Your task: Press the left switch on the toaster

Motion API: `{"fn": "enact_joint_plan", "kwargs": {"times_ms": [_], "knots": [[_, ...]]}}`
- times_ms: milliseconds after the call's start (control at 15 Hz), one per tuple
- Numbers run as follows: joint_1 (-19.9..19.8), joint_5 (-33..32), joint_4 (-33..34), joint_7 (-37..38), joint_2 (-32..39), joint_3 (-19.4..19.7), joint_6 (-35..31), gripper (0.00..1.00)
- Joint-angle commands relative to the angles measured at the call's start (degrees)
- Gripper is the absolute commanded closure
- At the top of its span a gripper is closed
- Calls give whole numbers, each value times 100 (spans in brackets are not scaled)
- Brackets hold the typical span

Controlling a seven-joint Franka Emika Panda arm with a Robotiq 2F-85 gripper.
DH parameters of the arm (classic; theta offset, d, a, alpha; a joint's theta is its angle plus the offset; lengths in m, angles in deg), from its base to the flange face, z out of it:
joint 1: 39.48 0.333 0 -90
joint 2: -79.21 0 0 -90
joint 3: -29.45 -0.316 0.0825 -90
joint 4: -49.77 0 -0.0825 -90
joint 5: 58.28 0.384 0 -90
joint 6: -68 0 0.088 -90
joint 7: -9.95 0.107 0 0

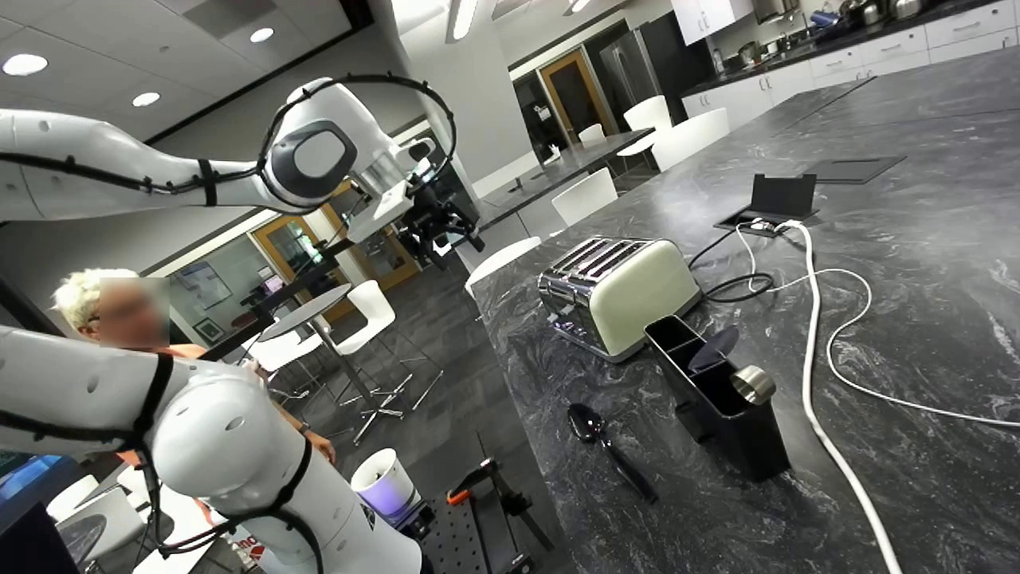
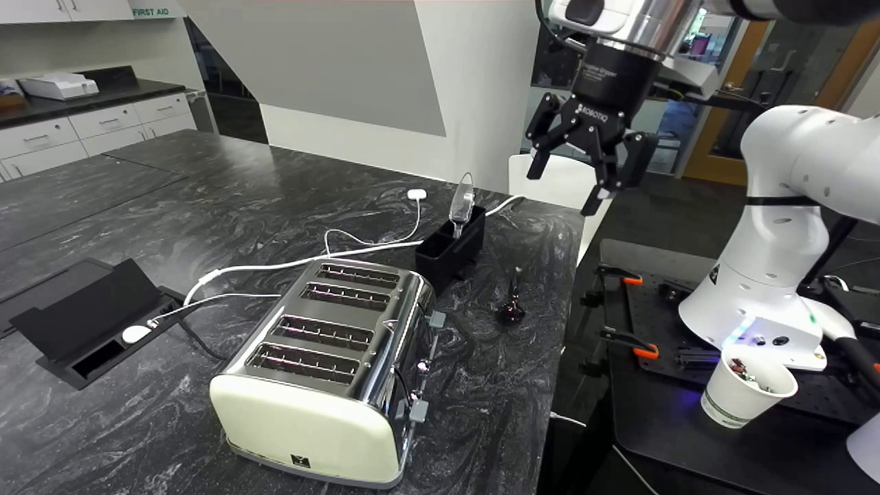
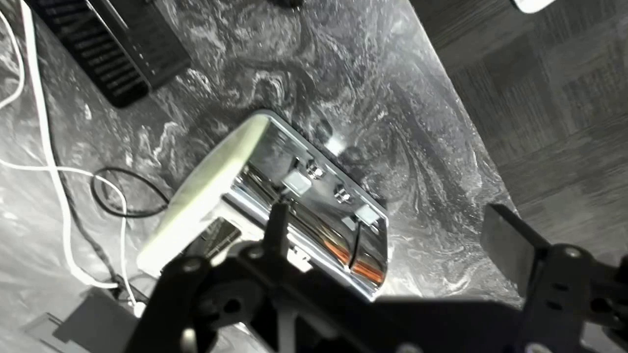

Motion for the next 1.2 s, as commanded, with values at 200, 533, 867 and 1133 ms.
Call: {"fn": "enact_joint_plan", "kwargs": {"times_ms": [200, 533, 867, 1133], "knots": [[734, -91, -7, 597, 1387, -845, -1905, 0], [541, -826, 230, 1078, 2808, -1461, -2895, 0], [338, -1977, 327, 1912, 3269, -1647, -3122, 0], [258, -2490, 721, 2325, 3767, -1655, -3131, 0]]}}
